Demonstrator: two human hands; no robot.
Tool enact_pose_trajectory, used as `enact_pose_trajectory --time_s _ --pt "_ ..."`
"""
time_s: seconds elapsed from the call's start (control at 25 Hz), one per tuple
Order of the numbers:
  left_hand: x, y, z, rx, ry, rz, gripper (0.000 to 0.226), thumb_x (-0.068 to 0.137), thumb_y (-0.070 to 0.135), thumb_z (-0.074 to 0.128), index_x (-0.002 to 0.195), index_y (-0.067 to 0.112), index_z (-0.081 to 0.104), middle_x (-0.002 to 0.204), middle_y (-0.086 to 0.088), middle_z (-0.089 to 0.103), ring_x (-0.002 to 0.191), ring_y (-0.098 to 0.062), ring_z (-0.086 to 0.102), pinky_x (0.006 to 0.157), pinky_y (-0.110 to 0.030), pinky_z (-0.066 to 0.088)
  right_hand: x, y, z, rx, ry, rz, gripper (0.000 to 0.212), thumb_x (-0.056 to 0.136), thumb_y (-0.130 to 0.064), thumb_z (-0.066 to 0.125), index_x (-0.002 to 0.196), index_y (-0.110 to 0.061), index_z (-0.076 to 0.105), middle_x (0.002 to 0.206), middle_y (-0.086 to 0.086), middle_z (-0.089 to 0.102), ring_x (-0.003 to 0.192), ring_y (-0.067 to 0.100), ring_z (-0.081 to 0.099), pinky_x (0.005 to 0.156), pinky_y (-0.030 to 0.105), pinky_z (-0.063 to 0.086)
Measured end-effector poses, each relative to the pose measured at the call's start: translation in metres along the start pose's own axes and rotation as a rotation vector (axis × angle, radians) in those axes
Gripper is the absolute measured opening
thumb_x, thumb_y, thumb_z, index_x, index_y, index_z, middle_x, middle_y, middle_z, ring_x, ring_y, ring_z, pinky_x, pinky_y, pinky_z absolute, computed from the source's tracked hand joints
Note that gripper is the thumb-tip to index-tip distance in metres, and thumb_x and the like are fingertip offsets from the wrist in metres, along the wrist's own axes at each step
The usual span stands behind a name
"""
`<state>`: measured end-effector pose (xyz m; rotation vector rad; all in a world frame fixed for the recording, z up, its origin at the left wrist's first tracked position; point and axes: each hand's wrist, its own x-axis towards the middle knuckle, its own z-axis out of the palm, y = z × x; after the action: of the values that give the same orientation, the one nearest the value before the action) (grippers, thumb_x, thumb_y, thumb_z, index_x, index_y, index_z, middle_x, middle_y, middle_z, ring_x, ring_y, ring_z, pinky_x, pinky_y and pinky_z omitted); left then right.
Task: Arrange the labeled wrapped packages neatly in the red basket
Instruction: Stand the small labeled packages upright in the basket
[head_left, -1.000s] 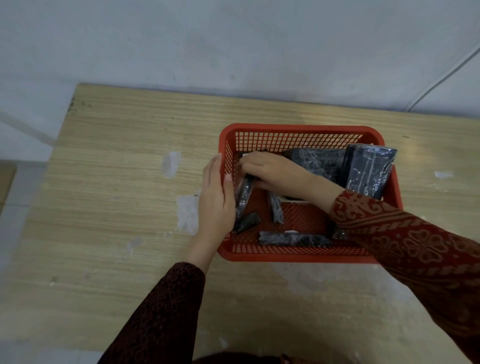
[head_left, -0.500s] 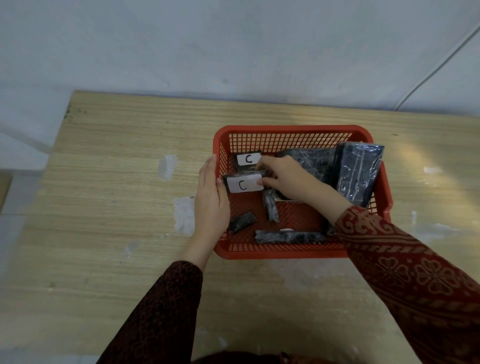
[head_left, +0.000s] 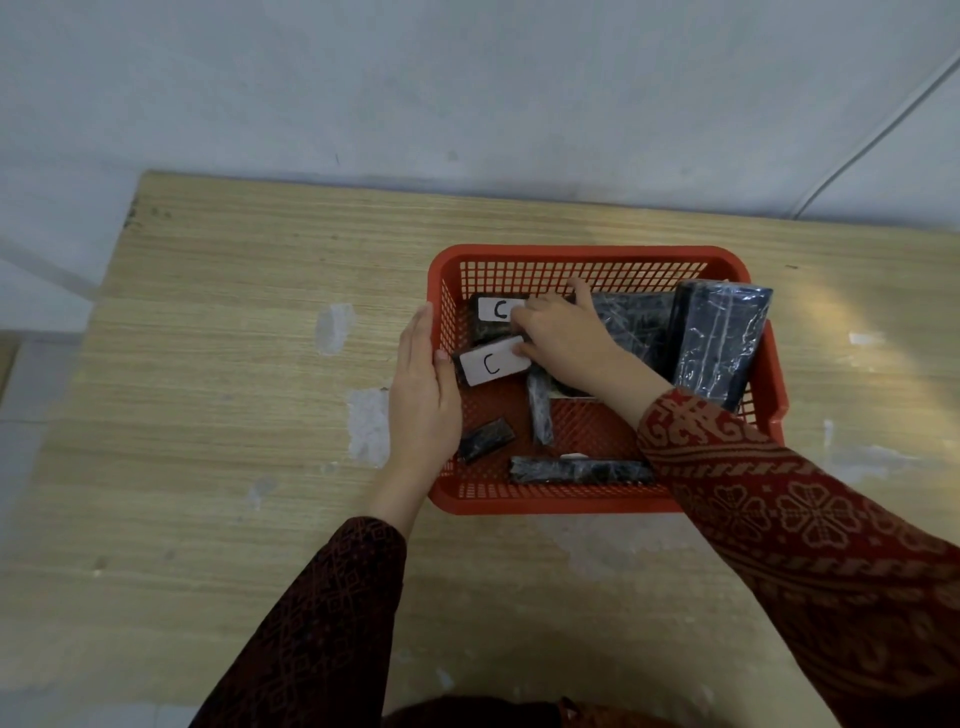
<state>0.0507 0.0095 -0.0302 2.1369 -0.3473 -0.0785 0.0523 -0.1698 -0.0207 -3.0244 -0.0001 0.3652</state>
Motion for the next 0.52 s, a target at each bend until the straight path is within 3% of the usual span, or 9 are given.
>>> enact_pose_trajectory --time_s 0.16,0.36,0.52 --pt "-0.001 0.001 -0.001 0.005 -0.003 -0.009 0.046 0.1 0.013 0.033 0.146 0.01 0.029 0.149 -0.008 0.036 0.136 -0.014 0.032 0.107 -0.004 0.019 -0.007 -0.003 0.003 -0.126 0.009 -0.017 0.025 0.09 -0.025 0.057 0.105 -0.006 0.061 0.113 0.011 0.064 0.115 0.03 0.052 0.114 0.055 0.01" --pt "-0.001 0.0 -0.001 0.019 -0.004 0.001 0.047 0.1 0.015 0.035 0.146 0.01 0.029 0.149 -0.008 0.036 0.137 -0.015 0.033 0.106 -0.003 0.019 -0.022 -0.012 0.003 -0.217 0.034 0.019 0.056 0.082 -0.046 0.062 0.121 -0.006 0.054 0.112 0.012 0.067 0.114 0.032 0.055 0.116 0.056 0.008" --pt "-0.002 0.002 -0.001 0.017 -0.003 -0.002 0.047 0.1 0.015 0.035 0.146 0.01 0.029 0.149 -0.007 0.036 0.136 -0.013 0.033 0.104 0.0 0.018 -0.022 -0.019 0.017 -0.269 0.121 0.069 0.025 0.074 -0.02 0.073 0.096 -0.01 0.066 0.084 0.008 0.074 0.092 0.029 0.066 0.111 0.052 0.03"
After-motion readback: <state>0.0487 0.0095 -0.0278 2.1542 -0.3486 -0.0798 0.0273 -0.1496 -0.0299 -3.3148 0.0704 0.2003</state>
